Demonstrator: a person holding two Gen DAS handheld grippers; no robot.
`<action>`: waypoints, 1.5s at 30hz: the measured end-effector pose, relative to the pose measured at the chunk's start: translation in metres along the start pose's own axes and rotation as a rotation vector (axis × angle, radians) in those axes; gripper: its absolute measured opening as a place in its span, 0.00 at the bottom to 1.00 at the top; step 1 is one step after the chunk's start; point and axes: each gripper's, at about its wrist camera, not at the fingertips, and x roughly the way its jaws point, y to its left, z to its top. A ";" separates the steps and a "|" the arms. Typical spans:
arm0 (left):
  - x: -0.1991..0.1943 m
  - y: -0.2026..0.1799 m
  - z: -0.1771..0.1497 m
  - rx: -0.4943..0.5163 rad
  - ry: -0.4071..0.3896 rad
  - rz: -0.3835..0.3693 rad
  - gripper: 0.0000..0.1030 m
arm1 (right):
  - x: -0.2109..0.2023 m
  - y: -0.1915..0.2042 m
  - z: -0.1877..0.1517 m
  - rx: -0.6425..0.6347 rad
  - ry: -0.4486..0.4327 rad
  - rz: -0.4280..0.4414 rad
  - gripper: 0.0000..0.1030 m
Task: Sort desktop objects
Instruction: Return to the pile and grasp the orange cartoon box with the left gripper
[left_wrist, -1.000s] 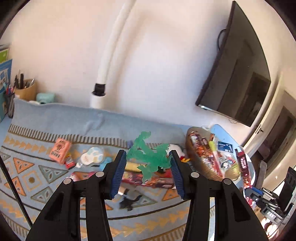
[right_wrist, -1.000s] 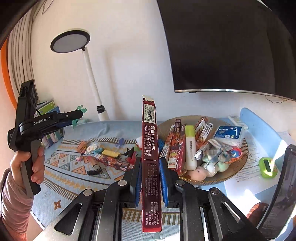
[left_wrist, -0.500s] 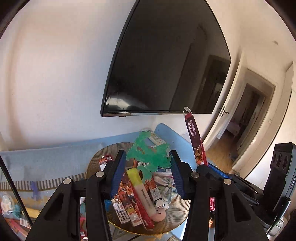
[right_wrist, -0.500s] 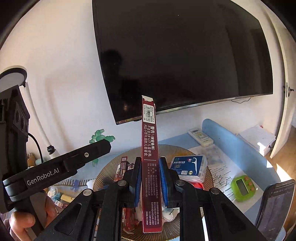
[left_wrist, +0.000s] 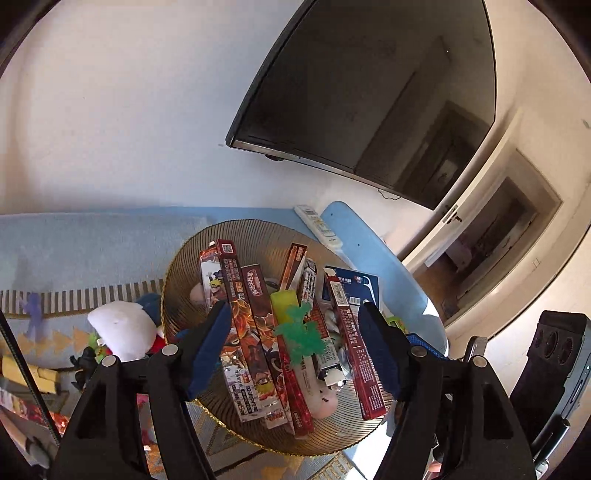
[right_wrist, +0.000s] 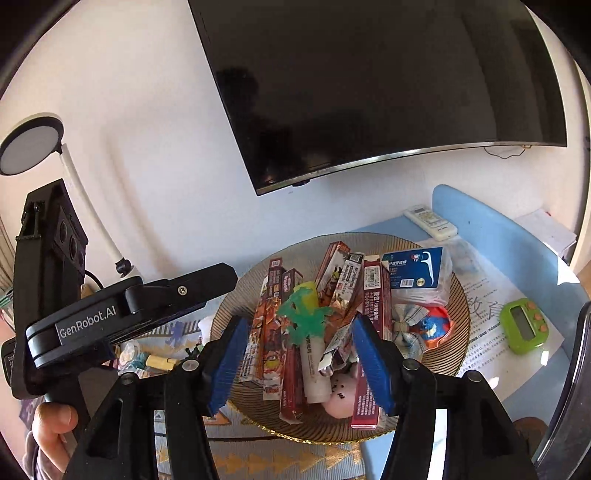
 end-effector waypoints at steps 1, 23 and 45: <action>-0.008 0.004 -0.001 -0.004 -0.009 0.003 0.67 | -0.003 0.006 -0.004 -0.010 0.010 0.011 0.57; -0.251 0.168 -0.194 -0.396 -0.289 0.541 0.67 | 0.060 0.123 -0.132 -0.141 0.206 0.259 0.61; -0.233 0.193 -0.182 -0.315 -0.181 0.615 0.67 | 0.065 0.125 -0.134 -0.157 0.225 0.241 0.61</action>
